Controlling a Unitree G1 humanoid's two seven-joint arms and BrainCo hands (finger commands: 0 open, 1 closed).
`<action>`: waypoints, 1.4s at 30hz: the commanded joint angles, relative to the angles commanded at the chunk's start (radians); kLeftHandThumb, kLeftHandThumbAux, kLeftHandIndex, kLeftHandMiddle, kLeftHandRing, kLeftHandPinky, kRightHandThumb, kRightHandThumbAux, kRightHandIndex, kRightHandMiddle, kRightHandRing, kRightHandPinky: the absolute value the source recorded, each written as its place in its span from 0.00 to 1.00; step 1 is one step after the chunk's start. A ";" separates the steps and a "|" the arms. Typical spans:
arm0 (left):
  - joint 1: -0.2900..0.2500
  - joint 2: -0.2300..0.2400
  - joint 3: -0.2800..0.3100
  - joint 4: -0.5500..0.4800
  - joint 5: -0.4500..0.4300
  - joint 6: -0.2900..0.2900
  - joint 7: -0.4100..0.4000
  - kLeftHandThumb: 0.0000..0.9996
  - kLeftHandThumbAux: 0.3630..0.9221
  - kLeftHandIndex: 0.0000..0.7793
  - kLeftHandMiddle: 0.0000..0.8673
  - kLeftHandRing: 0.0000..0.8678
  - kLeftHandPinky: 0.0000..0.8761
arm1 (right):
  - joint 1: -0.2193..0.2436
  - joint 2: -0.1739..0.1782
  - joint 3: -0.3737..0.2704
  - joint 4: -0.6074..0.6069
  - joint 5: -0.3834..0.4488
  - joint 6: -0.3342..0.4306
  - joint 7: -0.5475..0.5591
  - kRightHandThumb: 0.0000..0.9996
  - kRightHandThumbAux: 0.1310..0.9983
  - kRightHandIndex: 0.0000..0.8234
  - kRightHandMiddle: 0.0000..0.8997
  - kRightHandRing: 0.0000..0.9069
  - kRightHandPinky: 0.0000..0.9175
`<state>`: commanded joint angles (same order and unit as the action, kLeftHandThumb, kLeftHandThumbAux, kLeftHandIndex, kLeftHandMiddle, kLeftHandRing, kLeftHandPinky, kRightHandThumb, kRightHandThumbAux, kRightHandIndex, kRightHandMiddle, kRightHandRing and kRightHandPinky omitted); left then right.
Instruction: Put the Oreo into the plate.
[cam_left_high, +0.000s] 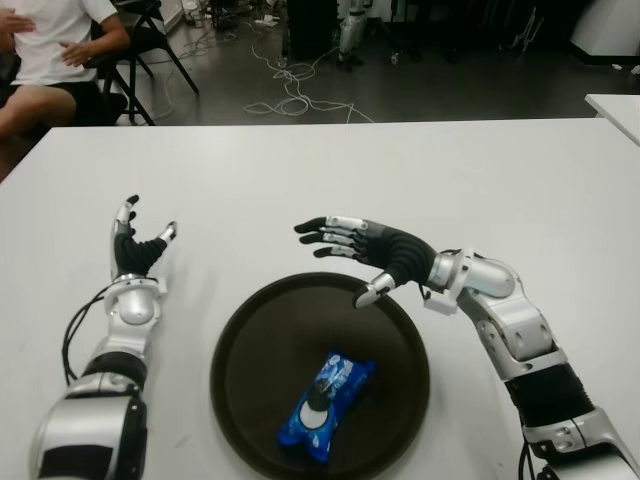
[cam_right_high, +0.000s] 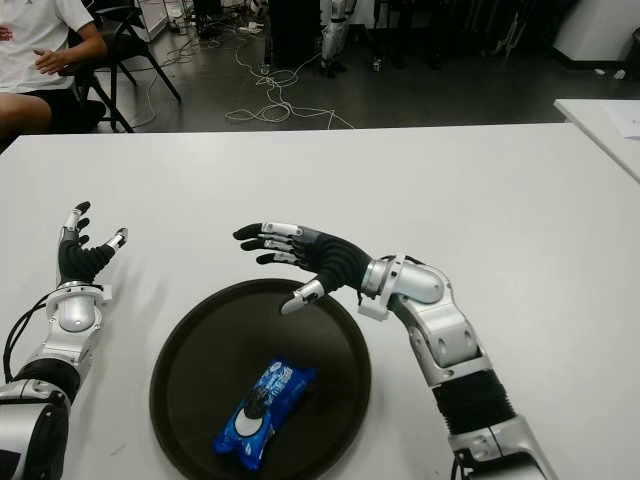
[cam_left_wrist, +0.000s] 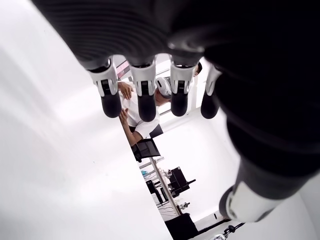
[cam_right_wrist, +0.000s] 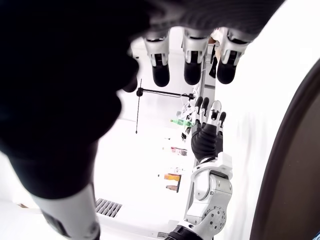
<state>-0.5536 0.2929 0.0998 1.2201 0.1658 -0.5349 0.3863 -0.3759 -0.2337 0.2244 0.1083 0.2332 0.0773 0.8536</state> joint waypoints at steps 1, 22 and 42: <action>0.000 0.000 -0.001 0.000 0.001 0.000 0.001 0.00 0.72 0.08 0.10 0.07 0.05 | 0.024 -0.010 -0.003 -0.034 0.026 0.061 0.003 0.00 0.68 0.03 0.04 0.00 0.01; -0.003 -0.001 -0.007 0.004 0.009 0.004 0.010 0.00 0.71 0.08 0.10 0.07 0.05 | -0.134 0.001 -0.107 0.269 0.035 -0.014 -0.007 0.00 0.86 0.06 0.06 0.02 0.03; -0.004 -0.001 -0.008 0.007 0.010 0.002 0.008 0.00 0.74 0.08 0.10 0.08 0.06 | -0.285 -0.009 -0.245 0.769 -0.148 -0.329 -0.425 0.00 0.94 0.06 0.08 0.06 0.07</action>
<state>-0.5581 0.2924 0.0920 1.2270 0.1755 -0.5328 0.3947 -0.6609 -0.2423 -0.0207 0.8774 0.0850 -0.2515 0.4291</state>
